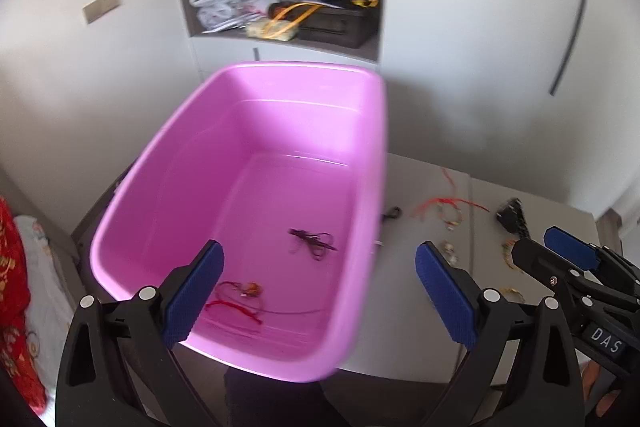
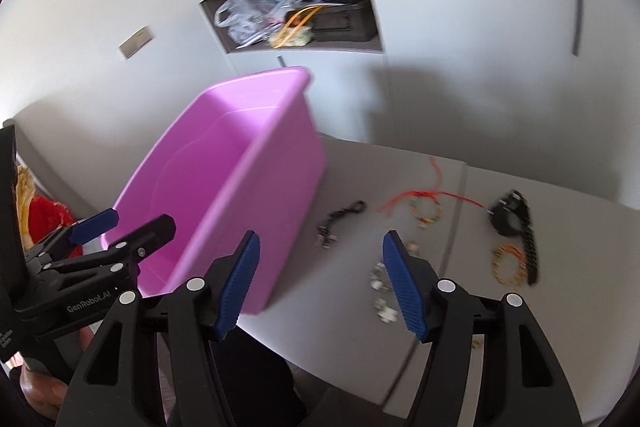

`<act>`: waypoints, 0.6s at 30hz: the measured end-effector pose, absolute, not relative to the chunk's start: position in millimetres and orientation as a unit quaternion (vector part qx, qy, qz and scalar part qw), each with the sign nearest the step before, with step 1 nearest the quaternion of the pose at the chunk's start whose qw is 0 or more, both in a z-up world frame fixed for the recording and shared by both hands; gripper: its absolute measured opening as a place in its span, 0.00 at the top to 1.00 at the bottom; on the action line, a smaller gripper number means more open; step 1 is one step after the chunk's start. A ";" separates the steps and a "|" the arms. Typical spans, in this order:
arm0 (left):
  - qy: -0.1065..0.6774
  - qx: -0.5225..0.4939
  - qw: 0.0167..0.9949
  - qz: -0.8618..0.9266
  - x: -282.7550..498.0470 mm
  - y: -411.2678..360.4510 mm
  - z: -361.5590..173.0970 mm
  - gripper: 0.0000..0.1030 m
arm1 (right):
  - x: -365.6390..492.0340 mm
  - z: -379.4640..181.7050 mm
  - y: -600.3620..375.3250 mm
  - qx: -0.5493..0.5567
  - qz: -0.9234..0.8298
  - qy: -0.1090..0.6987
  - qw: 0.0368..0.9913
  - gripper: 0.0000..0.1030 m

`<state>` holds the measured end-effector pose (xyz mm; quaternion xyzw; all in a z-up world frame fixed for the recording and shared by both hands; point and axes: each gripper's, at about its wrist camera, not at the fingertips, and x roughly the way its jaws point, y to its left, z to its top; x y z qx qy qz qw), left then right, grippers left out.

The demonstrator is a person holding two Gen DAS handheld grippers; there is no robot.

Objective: Organize jewelry
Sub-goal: 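Move both tools back over the table toward the remaining bracelets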

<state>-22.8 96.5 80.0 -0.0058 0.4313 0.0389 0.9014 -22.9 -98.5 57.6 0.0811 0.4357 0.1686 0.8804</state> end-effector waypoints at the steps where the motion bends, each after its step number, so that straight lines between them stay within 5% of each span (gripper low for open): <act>1: 0.432 -0.003 0.901 0.032 -23.7 89.6 79.7 0.08 | -28.6 54.4 -106.9 0.086 0.161 0.437 0.881 0.40; 18: 0.458 0.040 0.884 -0.083 -38.0 -31.5 47.5 0.08 | -88.0 10.1 -223.3 0.135 0.043 0.455 0.879 0.41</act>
